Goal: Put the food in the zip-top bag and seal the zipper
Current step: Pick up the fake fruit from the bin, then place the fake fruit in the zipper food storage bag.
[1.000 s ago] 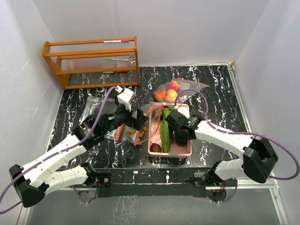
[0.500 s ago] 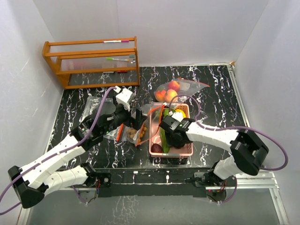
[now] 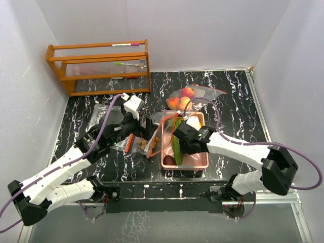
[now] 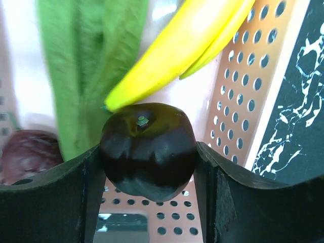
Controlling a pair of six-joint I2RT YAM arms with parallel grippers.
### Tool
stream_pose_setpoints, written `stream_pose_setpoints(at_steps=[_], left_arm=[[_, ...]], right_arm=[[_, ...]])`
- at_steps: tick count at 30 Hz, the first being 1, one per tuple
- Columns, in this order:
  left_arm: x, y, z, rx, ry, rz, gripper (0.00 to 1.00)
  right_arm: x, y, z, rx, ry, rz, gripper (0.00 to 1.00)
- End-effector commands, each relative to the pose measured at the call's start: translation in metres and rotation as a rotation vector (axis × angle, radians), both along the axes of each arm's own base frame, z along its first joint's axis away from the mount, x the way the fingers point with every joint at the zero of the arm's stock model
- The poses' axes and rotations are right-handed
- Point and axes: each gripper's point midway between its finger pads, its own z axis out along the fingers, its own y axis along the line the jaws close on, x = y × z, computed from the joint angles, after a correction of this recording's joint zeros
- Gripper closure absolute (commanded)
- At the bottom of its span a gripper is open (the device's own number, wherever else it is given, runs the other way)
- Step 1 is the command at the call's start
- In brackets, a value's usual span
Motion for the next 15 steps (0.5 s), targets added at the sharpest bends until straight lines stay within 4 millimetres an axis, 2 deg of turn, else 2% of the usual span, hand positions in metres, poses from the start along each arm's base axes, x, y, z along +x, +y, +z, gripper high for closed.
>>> stream_pose_setpoints(at_steps=[1,9,15], left_arm=[[0.004,0.003,0.009,-0.011,-0.026,0.016,0.09],[0.006,0.001,0.009,-0.009,-0.023,0.019,0.09],[0.008,0.000,0.008,-0.009,-0.023,0.026,0.09]], right_arm=[[0.028,0.017,0.063,0.128,-0.186,-0.027,0.54],[0.042,0.031,0.143,0.301,-0.369,0.038,0.55],[0.041,0.067,0.195,0.514,-0.470,0.213,0.55]])
